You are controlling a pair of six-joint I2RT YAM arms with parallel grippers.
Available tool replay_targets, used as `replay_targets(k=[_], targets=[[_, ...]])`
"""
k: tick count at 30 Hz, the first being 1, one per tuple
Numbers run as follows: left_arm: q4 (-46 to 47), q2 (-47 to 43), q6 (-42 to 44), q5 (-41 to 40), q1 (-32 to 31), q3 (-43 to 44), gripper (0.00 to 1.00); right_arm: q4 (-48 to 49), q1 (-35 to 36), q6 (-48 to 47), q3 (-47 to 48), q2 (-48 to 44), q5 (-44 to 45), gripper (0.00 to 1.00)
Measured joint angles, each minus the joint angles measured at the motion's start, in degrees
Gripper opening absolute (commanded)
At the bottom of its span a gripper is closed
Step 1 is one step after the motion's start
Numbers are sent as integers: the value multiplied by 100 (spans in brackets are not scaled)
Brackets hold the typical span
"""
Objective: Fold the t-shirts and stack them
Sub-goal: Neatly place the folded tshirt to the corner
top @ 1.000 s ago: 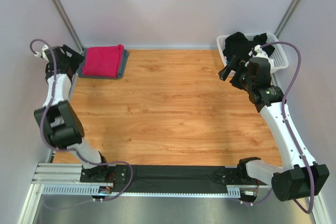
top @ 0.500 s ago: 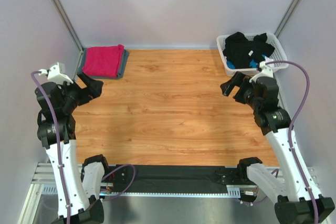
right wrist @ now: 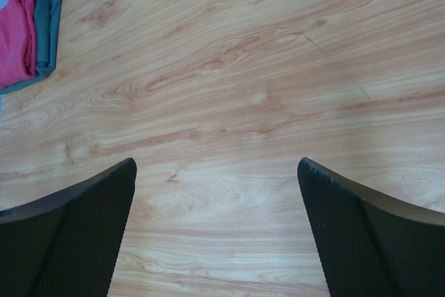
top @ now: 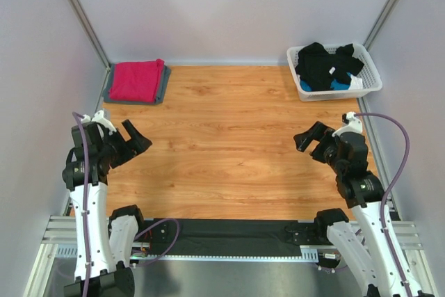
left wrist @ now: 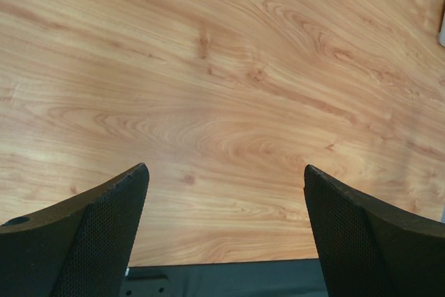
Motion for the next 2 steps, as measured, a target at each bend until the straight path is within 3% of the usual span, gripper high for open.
replay_targets(k=[2], targets=[[0,-2,0,-22,0,2,97,4,0,0,0,44,0,100]])
